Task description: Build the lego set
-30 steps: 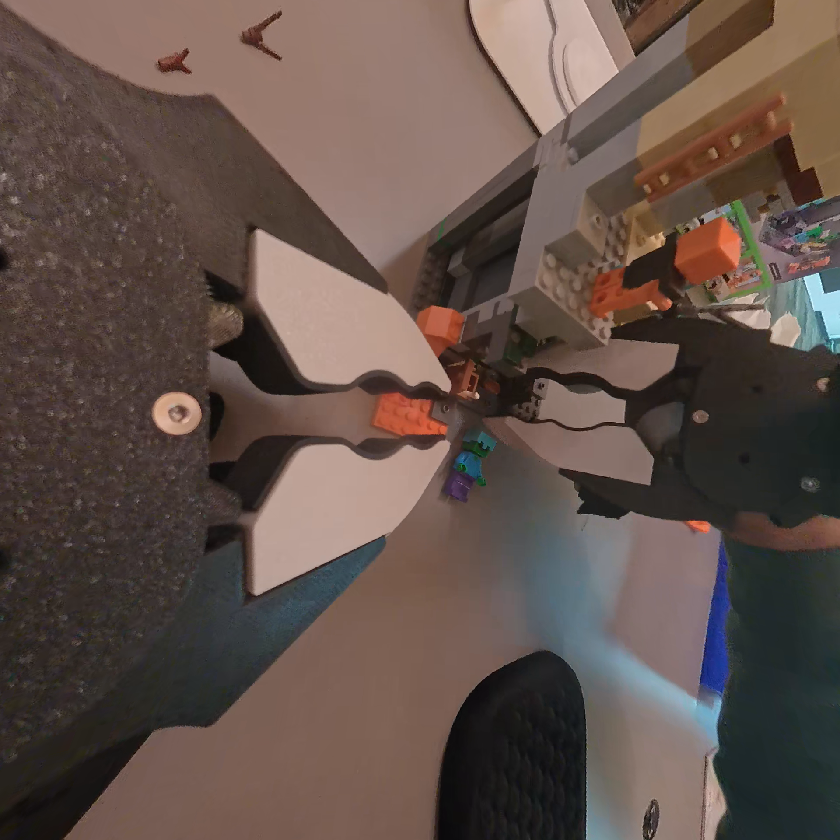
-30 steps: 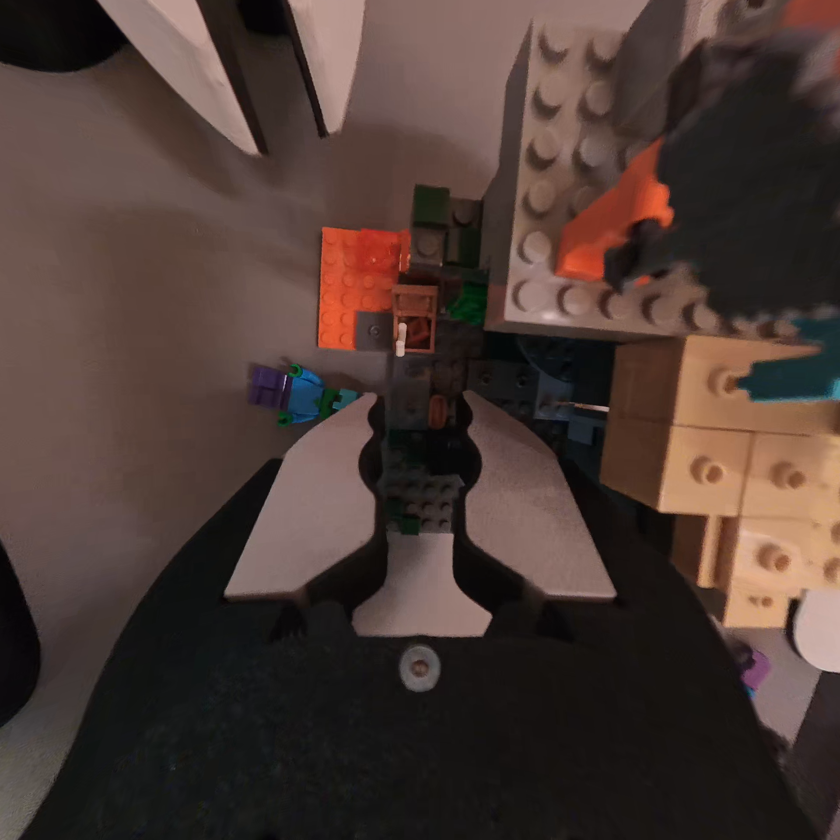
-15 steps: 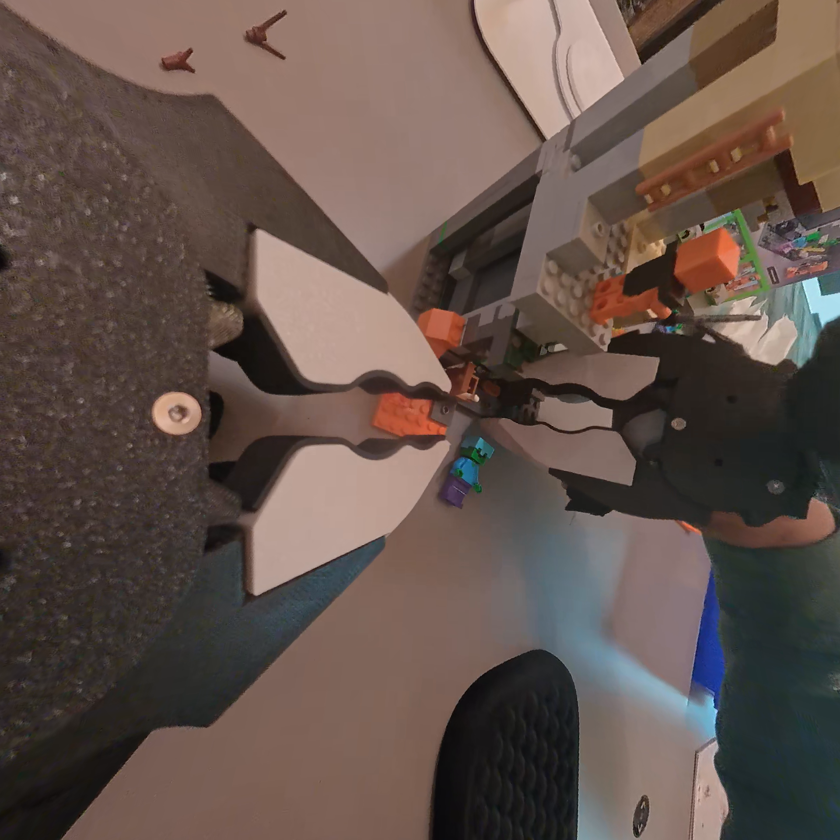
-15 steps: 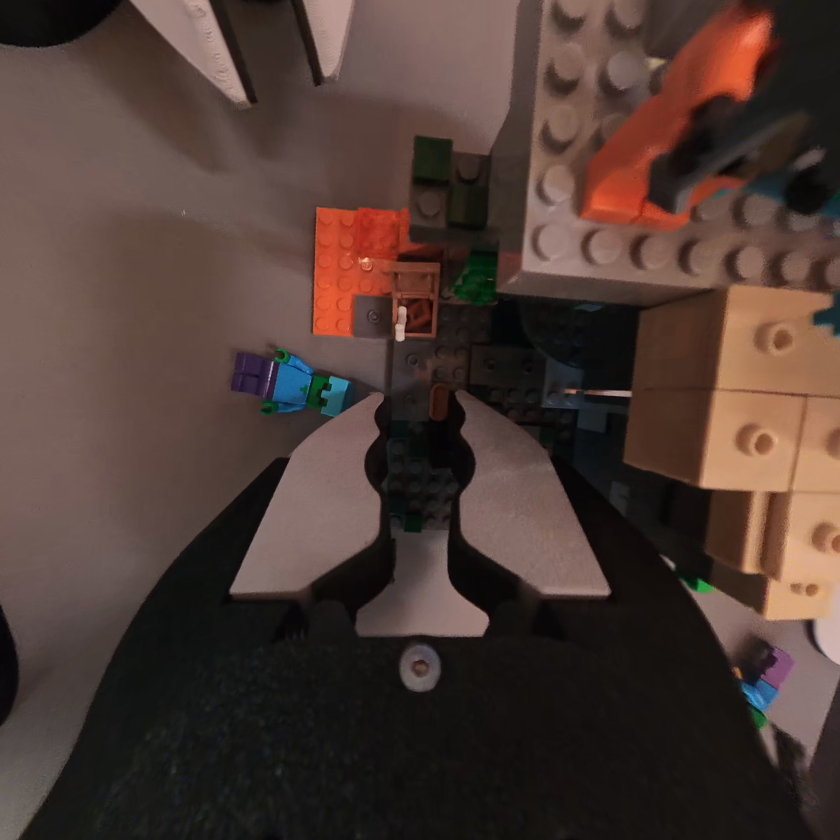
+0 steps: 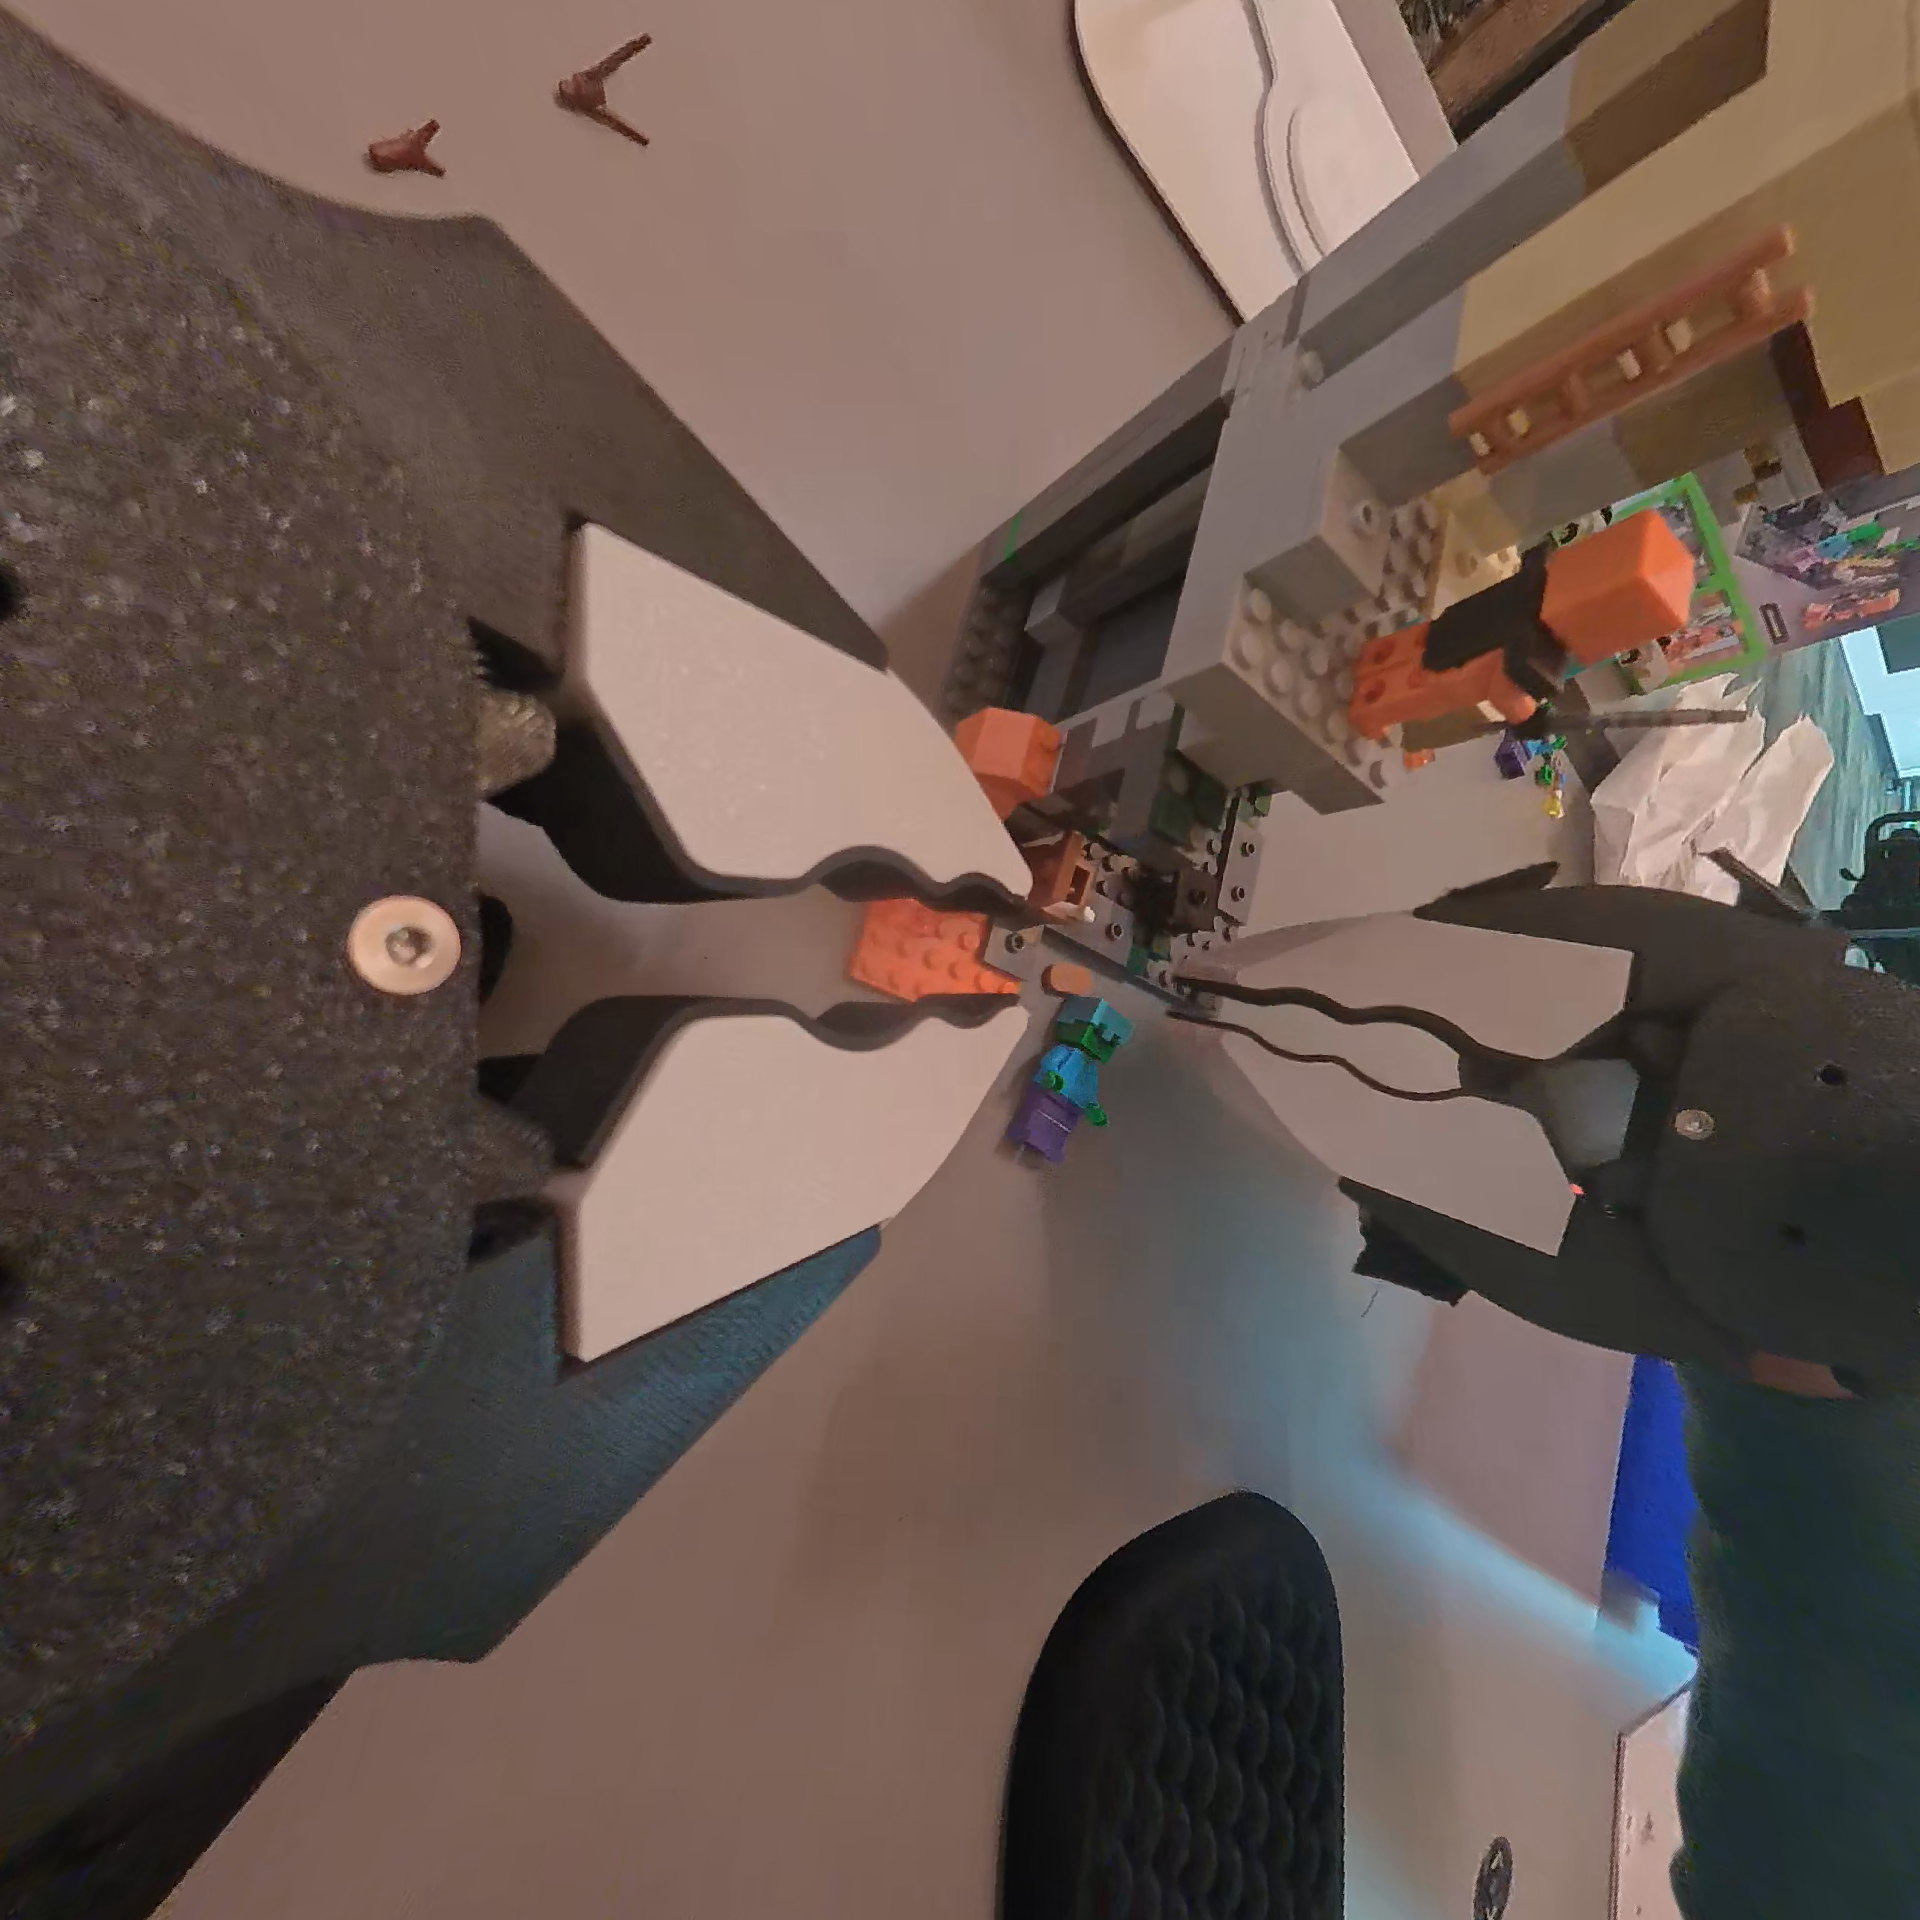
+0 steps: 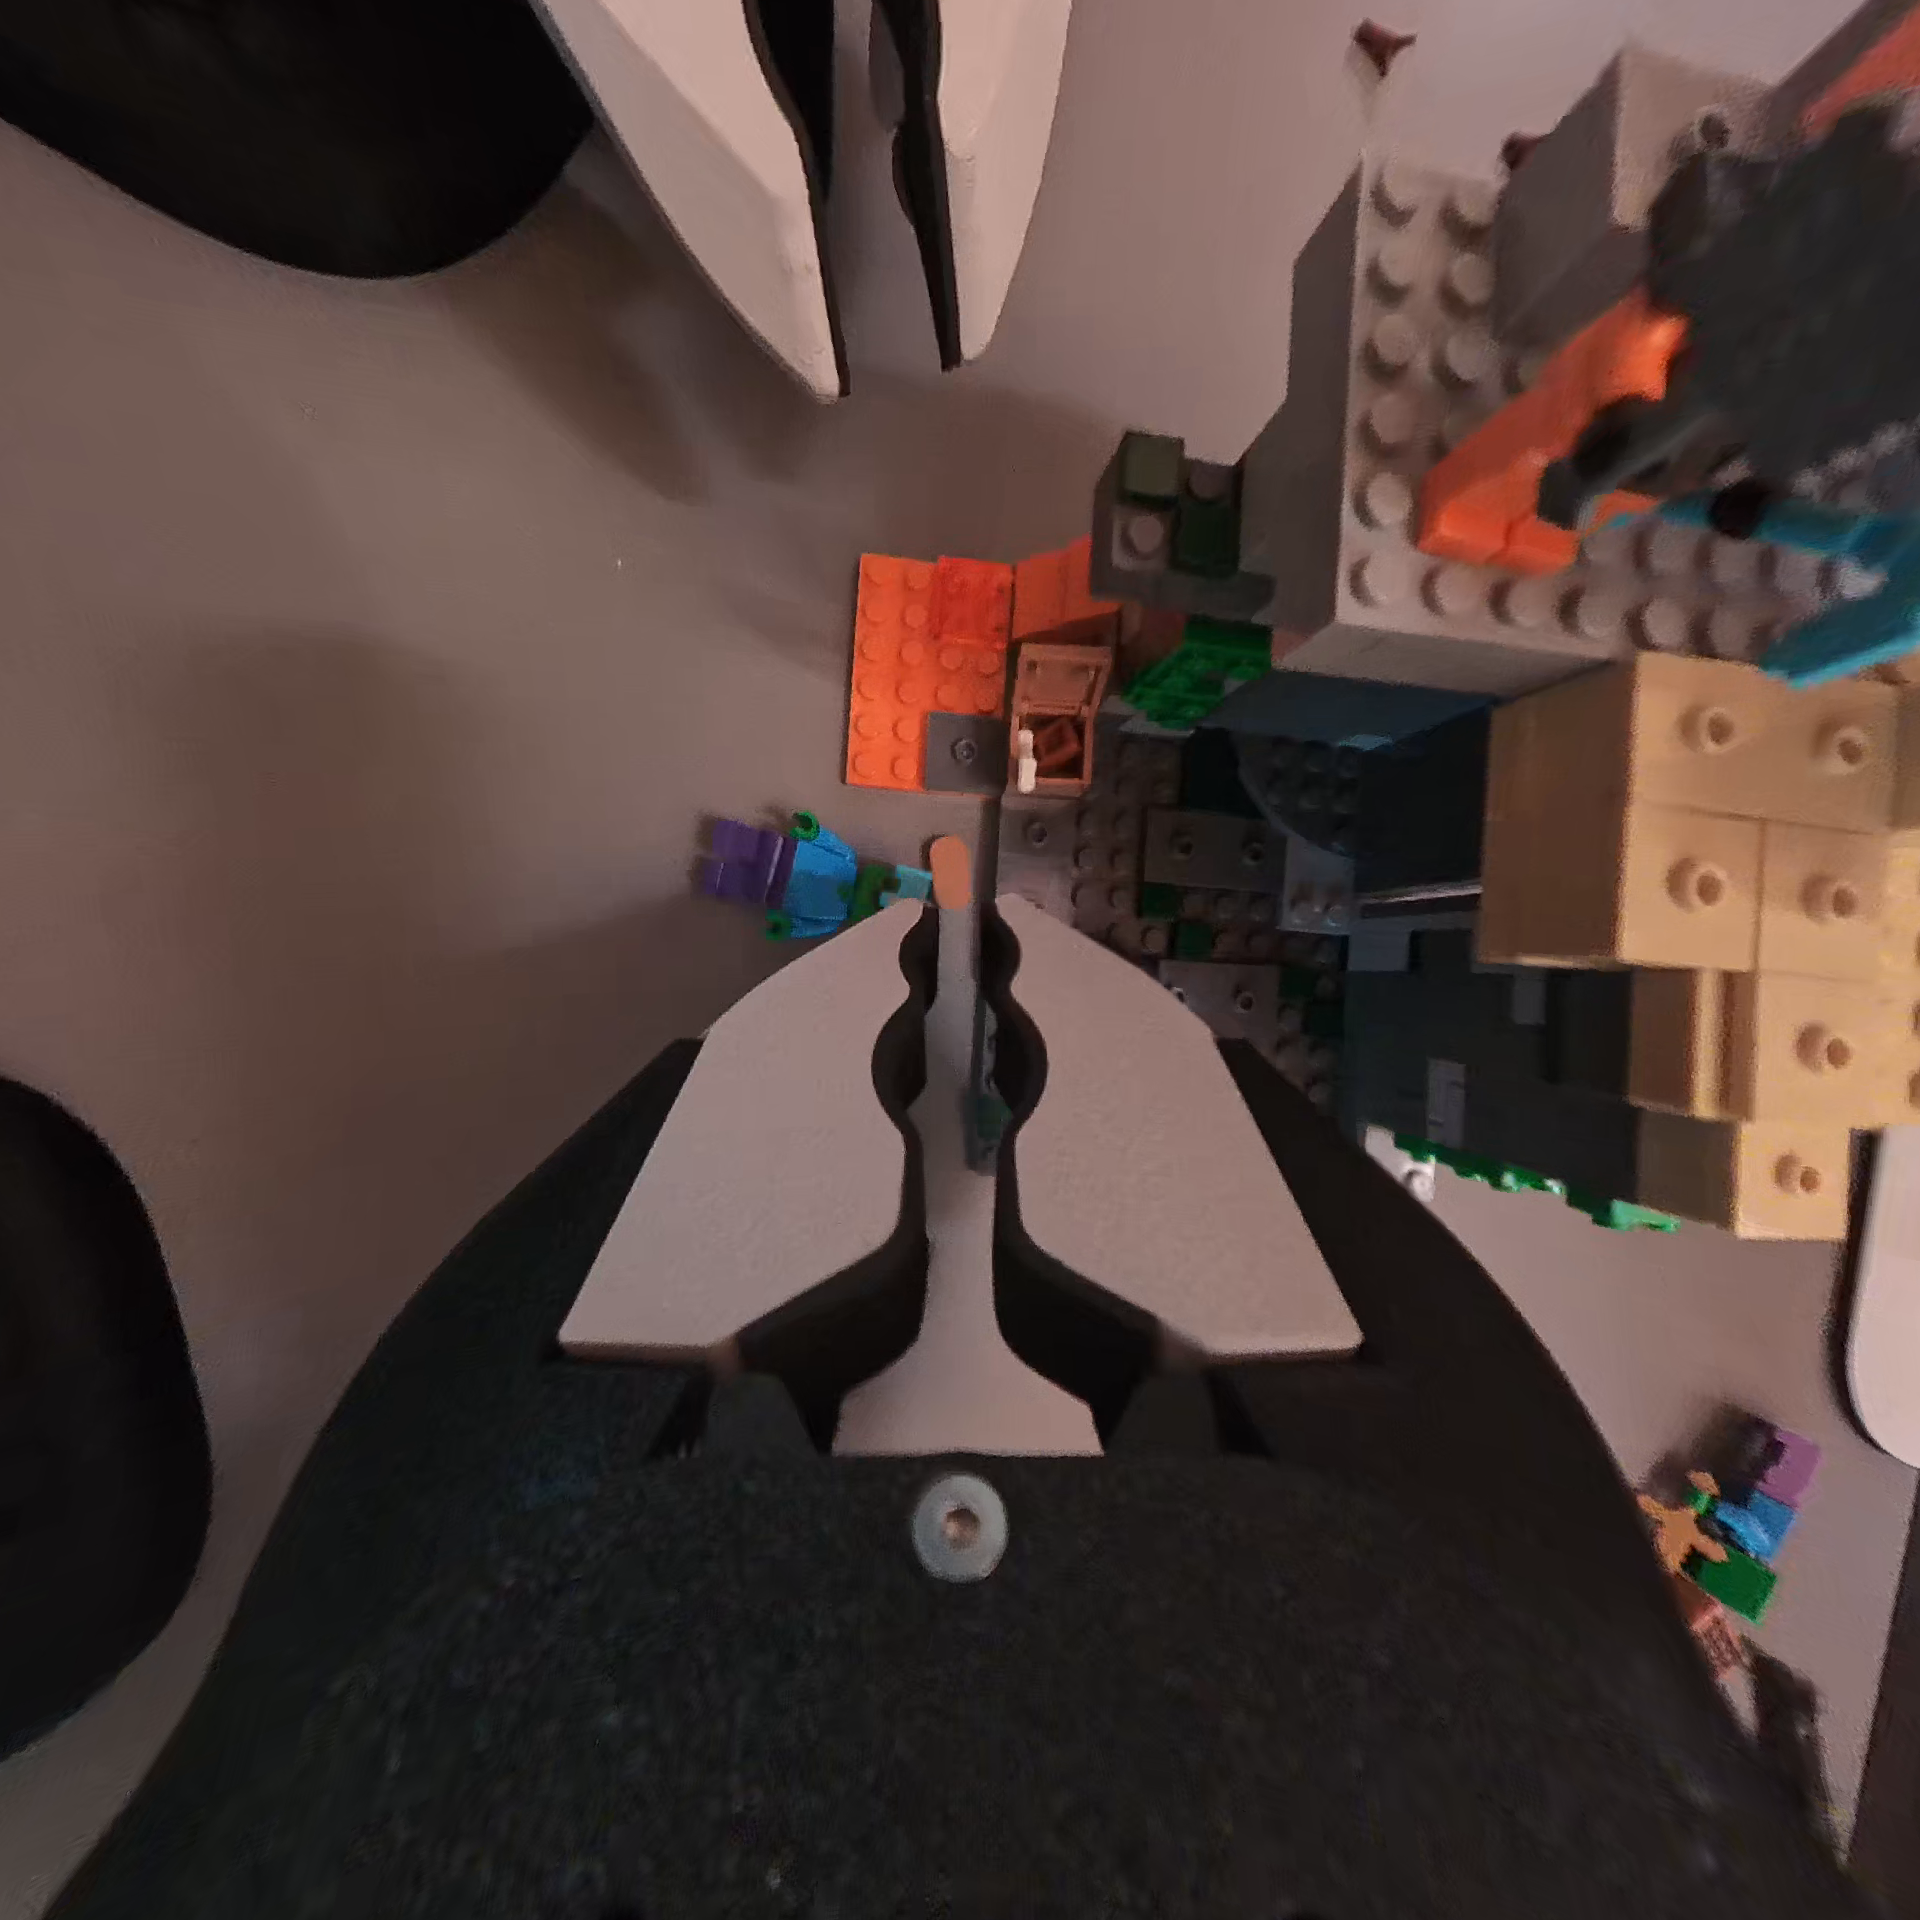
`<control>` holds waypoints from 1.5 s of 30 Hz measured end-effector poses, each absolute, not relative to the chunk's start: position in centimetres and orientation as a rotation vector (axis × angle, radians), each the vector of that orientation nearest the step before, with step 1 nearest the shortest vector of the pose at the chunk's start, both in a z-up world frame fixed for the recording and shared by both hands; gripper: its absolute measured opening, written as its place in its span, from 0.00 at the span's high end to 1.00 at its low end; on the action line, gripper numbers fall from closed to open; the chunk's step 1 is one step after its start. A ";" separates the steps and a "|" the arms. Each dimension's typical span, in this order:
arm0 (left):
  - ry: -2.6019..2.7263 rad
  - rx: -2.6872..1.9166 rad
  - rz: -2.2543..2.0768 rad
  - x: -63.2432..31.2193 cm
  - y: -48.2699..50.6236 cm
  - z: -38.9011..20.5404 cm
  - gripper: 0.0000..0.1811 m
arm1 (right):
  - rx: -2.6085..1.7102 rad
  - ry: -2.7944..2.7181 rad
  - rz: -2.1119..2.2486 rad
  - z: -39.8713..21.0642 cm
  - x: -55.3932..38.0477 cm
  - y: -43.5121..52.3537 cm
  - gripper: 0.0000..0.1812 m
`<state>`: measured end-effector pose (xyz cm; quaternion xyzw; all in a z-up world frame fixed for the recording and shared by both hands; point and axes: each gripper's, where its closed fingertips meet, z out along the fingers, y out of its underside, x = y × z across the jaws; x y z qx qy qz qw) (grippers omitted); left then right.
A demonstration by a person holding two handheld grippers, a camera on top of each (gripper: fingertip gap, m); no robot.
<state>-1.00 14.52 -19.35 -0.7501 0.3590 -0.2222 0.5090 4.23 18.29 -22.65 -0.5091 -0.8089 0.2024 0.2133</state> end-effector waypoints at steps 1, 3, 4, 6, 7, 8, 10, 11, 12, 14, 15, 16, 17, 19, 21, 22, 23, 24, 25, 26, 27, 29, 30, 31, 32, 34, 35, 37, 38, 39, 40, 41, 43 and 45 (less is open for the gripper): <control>0.865 -1.808 -0.534 -1.0 14.5 -19.4 0.92 | -1.418 -2.250 0.544 -22.8 4.0 18.3 0.96; 0.862 -1.807 -0.533 -1.0 14.6 -19.3 0.92 | -1.433 -2.247 0.529 -23.2 3.7 18.2 0.96; 0.860 -1.806 -0.533 -1.1 14.6 -19.3 0.92 | -1.448 -2.240 0.541 -23.3 3.5 18.2 0.96; 0.855 -1.806 -0.536 -1.1 14.6 -19.3 0.93 | -1.485 -2.234 0.555 -23.6 3.5 18.1 0.97; 0.853 -1.806 -0.538 -1.1 14.6 -19.3 0.93 | -1.492 -2.243 0.565 -23.8 3.6 18.0 0.97; 0.854 -1.806 -0.539 -1.1 14.6 -19.3 0.93 | -1.494 -2.244 0.588 -23.8 3.7 17.7 0.98; 0.858 -1.806 -0.539 -1.1 14.6 -19.3 0.93 | -1.509 -2.261 0.653 -23.8 4.0 16.8 0.98; 0.860 -1.807 -0.538 -1.1 14.5 -19.3 0.92 | -1.508 -2.274 0.685 -23.8 4.2 16.2 0.98; 0.862 -1.808 -0.538 -1.0 14.5 -19.4 0.92 | -1.502 -2.280 0.711 -23.8 4.3 15.7 0.97; 0.864 -1.809 -0.537 -1.0 14.5 -19.4 0.92 | -1.499 -2.250 0.722 -23.5 4.2 15.8 0.97; 0.864 -1.810 -0.537 -1.0 14.5 -19.4 0.92 | -1.508 -2.215 0.715 -23.4 4.0 16.3 0.97; 0.863 -1.811 -0.538 -1.0 14.6 -19.4 0.93 | -1.526 -2.181 0.702 -23.3 3.9 16.9 0.98; 0.862 -1.812 -0.538 -1.0 14.6 -19.4 0.93 | -1.548 -2.161 0.697 -23.3 3.9 17.4 0.98; 0.860 -1.813 -0.539 -1.0 14.6 -19.4 0.93 | -1.586 -2.157 0.695 -23.8 4.0 17.7 0.99; 0.859 -1.814 -0.538 -1.1 14.6 -19.5 0.93 | -1.587 -2.171 0.754 -23.9 4.0 17.0 1.00; 0.859 -1.814 -0.538 -1.1 14.6 -19.5 0.93 | -1.582 -2.196 0.778 -24.0 4.1 16.4 1.00; 0.859 -1.814 -0.539 -1.1 14.6 -19.5 0.93 | -1.574 -2.239 0.794 -24.1 4.4 15.7 1.00; 0.859 -1.815 -0.539 -1.1 14.6 -19.5 0.93 | -1.567 -2.284 0.809 -24.4 4.8 15.0 1.00; 0.860 -1.816 -0.540 -1.1 14.6 -19.5 0.93 | -1.557 -2.304 0.840 -24.4 4.9 14.3 1.00; 0.860 -1.816 -0.541 -1.0 14.6 -19.5 0.93 | -1.545 -2.302 0.876 -24.1 4.9 13.9 0.99; 0.860 -1.815 -0.540 -1.1 14.6 -19.5 0.93 | -1.535 -2.264 0.903 -23.6 4.6 13.9 0.97; 0.860 -1.814 -0.540 -1.1 14.6 -19.5 0.93 | -1.548 -2.161 0.900 -22.6 4.0 15.2 0.93; 0.860 -1.815 -0.540 -1.1 14.6 -19.5 0.93 | -1.567 -2.137 0.863 -22.6 4.0 16.0 0.92; 0.860 -1.816 -0.540 -1.1 14.6 -19.5 0.93 | -1.585 -2.135 0.833 -22.7 4.2 16.5 0.90; 0.861 -1.816 -0.541 -1.1 14.6 -19.6 0.93 | -1.606 -2.141 0.810 -23.0 4.4 16.8 0.86; 0.860 -1.816 -0.540 -1.1 14.6 -19.6 0.93 | -1.639 -2.173 0.781 -23.8 4.8 16.8 0.83; 0.860 -1.817 -0.541 -1.1 14.6 -19.6 0.93 | -1.649 -2.187 0.776 -24.2 5.0 16.6 0.83; 0.858 -1.817 -0.541 -1.1 14.7 -19.6 0.93 | -1.685 -2.182 0.813 -24.5 4.8 16.3 0.85; 0.859 -1.817 -0.541 -1.1 14.6 -19.6 0.93 | -1.697 -2.177 0.846 -24.5 4.7 16.1 0.87; 0.859 -1.818 -0.541 -1.1 14.7 -19.6 0.93 | -1.700 -2.174 0.869 -24.4 4.6 16.0 0.88; 0.860 -1.818 -0.540 -1.1 14.6 -19.6 0.93 | -1.699 -2.176 0.869 -24.4 4.7 16.0 0.90; 0.860 -1.817 -0.538 -1.1 14.6 -19.6 0.93 | -1.692 -2.175 0.864 -24.3 4.8 16.0 0.91; 0.859 -1.815 -0.539 -1.1 14.6 -19.5 0.93 | -1.673 -2.188 0.839 -24.2 5.4 15.9 0.93; 0.858 -1.814 -0.540 -1.1 14.6 -19.5 0.93 | -1.635 -2.184 0.782 -23.7 6.3 16.0 0.93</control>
